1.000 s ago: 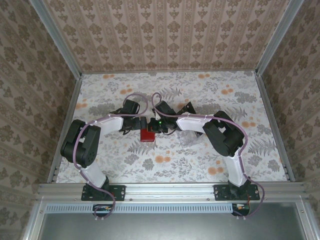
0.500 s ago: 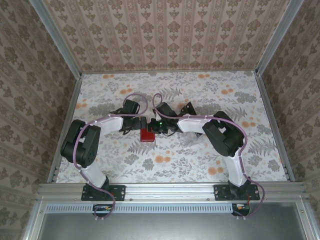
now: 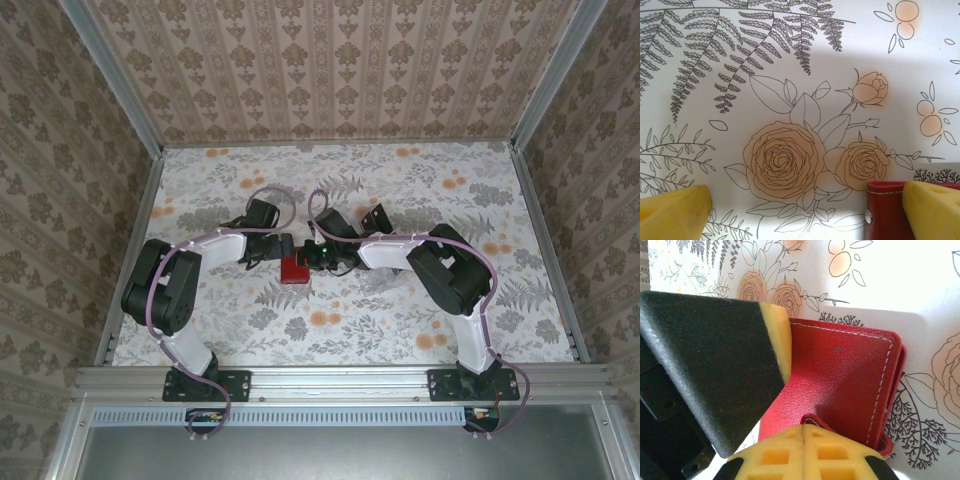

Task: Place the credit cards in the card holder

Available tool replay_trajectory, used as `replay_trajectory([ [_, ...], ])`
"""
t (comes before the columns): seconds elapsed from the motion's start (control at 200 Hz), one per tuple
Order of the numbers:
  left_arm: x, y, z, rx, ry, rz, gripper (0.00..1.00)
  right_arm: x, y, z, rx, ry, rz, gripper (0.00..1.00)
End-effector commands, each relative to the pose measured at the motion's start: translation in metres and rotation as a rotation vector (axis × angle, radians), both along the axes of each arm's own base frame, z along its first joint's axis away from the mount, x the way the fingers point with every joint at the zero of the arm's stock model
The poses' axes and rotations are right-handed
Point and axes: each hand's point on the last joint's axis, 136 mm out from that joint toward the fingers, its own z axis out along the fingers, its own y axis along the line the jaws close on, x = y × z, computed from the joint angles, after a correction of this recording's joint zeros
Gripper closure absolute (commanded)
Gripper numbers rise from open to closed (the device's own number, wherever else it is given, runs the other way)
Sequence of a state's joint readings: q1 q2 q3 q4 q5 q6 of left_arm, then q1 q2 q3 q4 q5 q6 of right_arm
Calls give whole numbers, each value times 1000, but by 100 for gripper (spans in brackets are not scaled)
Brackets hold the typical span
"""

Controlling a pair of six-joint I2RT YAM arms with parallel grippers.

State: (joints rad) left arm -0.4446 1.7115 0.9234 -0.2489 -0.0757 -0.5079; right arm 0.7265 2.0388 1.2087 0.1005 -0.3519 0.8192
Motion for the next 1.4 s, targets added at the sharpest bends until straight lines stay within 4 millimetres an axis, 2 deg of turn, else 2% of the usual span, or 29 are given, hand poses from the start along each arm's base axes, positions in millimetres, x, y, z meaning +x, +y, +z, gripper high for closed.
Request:
replay_trajectory([
  [0.0,-22,5,-26,26,99,-10,1,-23,-27,-39,-132,126,-27,100],
  [0.185,-22,5,-26,23,101,-10,0,-17,-22,-41,-142,134,-28,100],
  [0.39,-23,5,-27,22,102,-10,1,-14,-25,-50,-204,166,-35,100],
  [1.025,-25,3,-27,4,104,-9,1,-34,-63,-101,-428,305,-83,100],
  [1.06,-30,-7,-27,3,104,-38,1,-35,-64,-105,-436,319,-82,100],
  [1.18,-31,-7,-27,1,105,-39,1,-36,-68,-113,-462,340,-81,100],
  [1.295,-32,-7,-26,-2,102,-39,1,-39,-69,-115,-459,349,-75,100],
  [1.395,-31,-7,-25,-2,99,-39,1,-37,-64,-108,-422,332,-74,100],
])
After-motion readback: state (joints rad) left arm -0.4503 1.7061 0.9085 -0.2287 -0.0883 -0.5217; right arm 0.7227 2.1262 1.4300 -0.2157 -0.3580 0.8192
